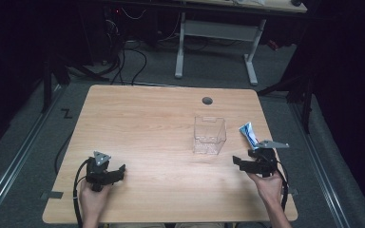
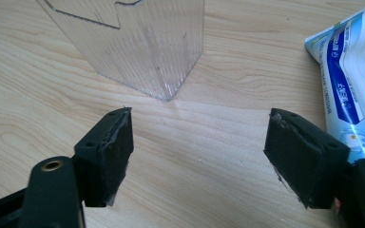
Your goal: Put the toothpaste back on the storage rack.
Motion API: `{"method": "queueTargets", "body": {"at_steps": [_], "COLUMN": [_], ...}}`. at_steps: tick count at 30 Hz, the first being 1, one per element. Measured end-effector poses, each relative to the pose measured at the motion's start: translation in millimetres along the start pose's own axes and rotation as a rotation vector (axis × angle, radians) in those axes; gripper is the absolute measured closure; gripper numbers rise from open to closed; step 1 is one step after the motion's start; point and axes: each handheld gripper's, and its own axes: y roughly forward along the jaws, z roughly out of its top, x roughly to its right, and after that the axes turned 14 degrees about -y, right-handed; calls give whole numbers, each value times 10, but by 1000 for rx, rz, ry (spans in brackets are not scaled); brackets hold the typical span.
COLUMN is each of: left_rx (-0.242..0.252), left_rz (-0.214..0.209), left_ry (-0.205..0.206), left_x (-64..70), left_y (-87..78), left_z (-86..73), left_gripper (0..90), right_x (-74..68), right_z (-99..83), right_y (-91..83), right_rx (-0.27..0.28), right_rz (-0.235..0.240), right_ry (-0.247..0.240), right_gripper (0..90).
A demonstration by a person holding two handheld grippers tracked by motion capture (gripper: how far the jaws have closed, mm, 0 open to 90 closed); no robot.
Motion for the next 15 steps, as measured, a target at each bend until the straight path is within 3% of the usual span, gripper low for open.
{"method": "queueTargets", "body": {"at_steps": [5, 15], "left_rx": [0, 0], "left_rz": [0, 0], "left_ry": [0, 0], "left_x": [0, 0], "left_y": [0, 0], "left_z": [0, 0], "left_gripper": [182, 182], "right_x": [25, 160], "right_z": [48, 150], "right_y": [0, -63], "right_rx": [-55, -43], "right_rz": [-30, -102], "right_ry": [-28, -9], "right_gripper": [316, 373]}}
